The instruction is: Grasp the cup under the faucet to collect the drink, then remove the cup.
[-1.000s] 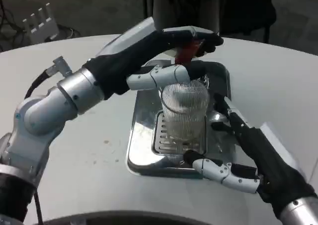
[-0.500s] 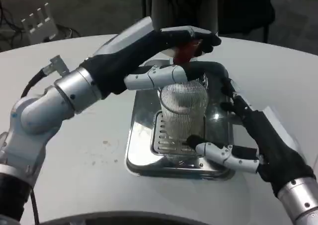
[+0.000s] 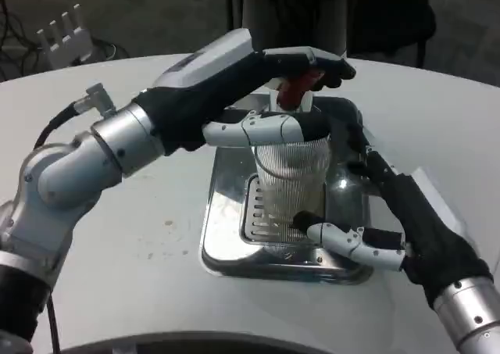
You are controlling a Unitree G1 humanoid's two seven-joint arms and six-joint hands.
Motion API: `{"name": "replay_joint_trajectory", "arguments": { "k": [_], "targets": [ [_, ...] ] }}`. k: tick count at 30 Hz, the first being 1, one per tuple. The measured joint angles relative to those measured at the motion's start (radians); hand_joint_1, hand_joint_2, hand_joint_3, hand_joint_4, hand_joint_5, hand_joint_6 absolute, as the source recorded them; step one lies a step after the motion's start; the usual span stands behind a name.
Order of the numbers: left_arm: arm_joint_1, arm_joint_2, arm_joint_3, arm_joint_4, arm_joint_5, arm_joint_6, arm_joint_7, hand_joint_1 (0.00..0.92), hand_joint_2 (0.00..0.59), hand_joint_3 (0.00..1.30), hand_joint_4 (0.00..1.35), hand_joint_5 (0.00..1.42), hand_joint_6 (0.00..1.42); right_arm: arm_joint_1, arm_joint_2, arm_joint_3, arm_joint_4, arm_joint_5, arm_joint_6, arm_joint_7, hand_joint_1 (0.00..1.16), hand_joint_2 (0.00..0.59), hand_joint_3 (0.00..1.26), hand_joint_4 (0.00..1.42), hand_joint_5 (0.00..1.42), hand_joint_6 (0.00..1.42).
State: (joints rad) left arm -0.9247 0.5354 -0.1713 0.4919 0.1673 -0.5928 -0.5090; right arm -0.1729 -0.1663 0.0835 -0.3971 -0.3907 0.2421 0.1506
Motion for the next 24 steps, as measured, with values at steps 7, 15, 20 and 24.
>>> {"name": "replay_joint_trajectory", "arguments": {
  "k": [7,15,20,24],
  "targets": [
    [-0.015,0.007,-0.011,0.023,0.037,-0.035,0.018,0.000,0.113,0.30,0.28,0.29,0.27,-0.005,-0.003,0.001,0.023,0.004,0.000,-0.007,0.70,0.204,0.03,0.05,0.11,0.14],
    [-0.025,0.009,-0.030,0.042,0.044,-0.054,0.029,0.000,0.113,0.30,0.28,0.29,0.27,-0.026,0.000,0.011,0.067,0.005,-0.008,-0.035,0.69,0.211,0.03,0.05,0.11,0.14],
    [-0.032,0.009,-0.039,0.052,0.043,-0.056,0.029,0.000,0.113,0.31,0.28,0.28,0.27,-0.053,0.008,0.013,0.134,0.021,-0.041,-0.070,0.68,0.213,0.02,0.05,0.11,0.14],
    [-0.034,0.010,-0.042,0.057,0.044,-0.060,0.036,0.000,0.113,0.31,0.29,0.28,0.27,-0.080,0.025,0.018,0.196,0.026,-0.078,-0.111,0.68,0.213,0.01,0.05,0.11,0.14]
  ]
}}
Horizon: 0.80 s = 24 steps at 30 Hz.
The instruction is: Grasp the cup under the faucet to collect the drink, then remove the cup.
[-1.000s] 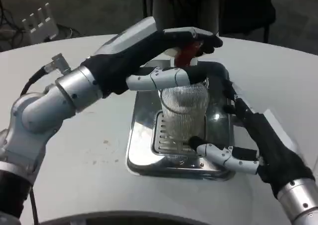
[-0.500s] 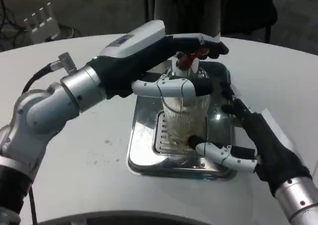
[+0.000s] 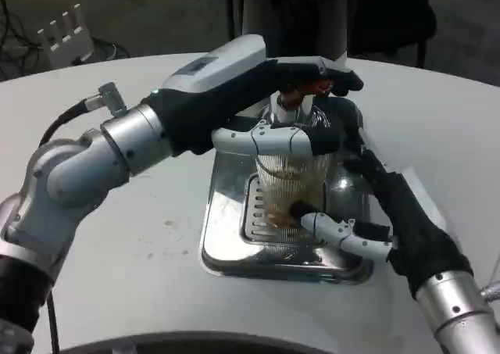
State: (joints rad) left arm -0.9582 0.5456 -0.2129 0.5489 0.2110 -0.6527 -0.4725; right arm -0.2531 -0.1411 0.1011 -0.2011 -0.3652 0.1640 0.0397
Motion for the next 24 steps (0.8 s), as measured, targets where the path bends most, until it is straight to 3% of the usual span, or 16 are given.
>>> {"name": "replay_joint_trajectory", "arguments": {
  "k": [24],
  "targets": [
    [-0.018,0.009,-0.004,0.026,0.004,-0.015,0.006,0.000,0.123,0.32,0.29,0.28,0.27,-0.129,0.050,0.027,0.199,0.016,-0.043,-0.085,0.69,0.204,0.01,0.05,0.11,0.14]
  ]
}}
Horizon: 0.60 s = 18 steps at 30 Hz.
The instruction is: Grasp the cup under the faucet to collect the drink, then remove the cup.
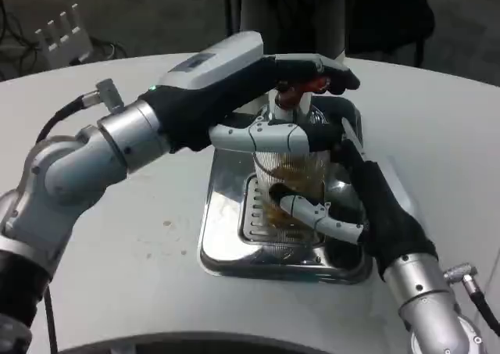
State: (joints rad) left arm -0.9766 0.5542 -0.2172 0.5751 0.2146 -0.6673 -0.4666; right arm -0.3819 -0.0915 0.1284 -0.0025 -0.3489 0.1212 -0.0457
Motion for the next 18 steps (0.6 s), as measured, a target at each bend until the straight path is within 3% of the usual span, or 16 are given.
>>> {"name": "replay_joint_trajectory", "arguments": {
  "k": [18],
  "targets": [
    [-0.026,0.008,-0.003,0.058,0.001,-0.041,0.000,0.000,0.123,0.32,0.29,0.28,0.27,-0.079,0.020,0.001,0.147,0.023,-0.060,-0.031,0.69,0.204,0.00,0.04,0.11,0.13]
  ]
}}
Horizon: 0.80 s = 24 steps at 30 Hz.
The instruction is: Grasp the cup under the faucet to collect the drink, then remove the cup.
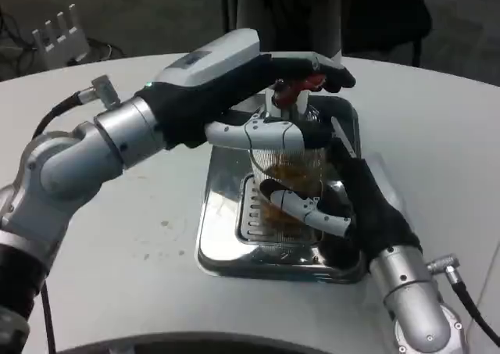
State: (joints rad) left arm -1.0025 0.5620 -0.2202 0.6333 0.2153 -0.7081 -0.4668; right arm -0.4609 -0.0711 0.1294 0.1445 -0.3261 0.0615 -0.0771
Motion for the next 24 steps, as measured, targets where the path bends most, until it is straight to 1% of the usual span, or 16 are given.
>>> {"name": "replay_joint_trajectory", "arguments": {
  "k": [8,10,19,24],
  "targets": [
    [-0.013,0.000,-0.002,0.026,0.000,-0.017,0.000,0.000,0.124,0.32,0.30,0.28,0.27,-0.023,0.006,0.002,0.048,0.002,-0.016,-0.007,0.69,0.204,0.00,0.04,0.11,0.13],
    [-0.015,0.000,-0.002,0.030,0.000,-0.018,0.000,0.000,0.124,0.32,0.30,0.28,0.27,-0.032,0.013,0.001,0.058,0.002,-0.018,-0.018,0.69,0.204,0.00,0.04,0.11,0.13],
    [-0.021,0.000,-0.003,0.043,0.000,-0.026,0.000,0.000,0.124,0.33,0.30,0.28,0.27,-0.069,0.024,0.003,0.125,0.002,-0.039,-0.045,0.69,0.204,0.00,0.04,0.10,0.13],
    [-0.023,0.000,-0.003,0.046,0.001,-0.028,0.000,0.000,0.124,0.33,0.30,0.28,0.27,-0.071,0.036,0.008,0.141,0.002,-0.045,-0.072,0.69,0.204,0.00,0.04,0.10,0.13]
  ]
}}
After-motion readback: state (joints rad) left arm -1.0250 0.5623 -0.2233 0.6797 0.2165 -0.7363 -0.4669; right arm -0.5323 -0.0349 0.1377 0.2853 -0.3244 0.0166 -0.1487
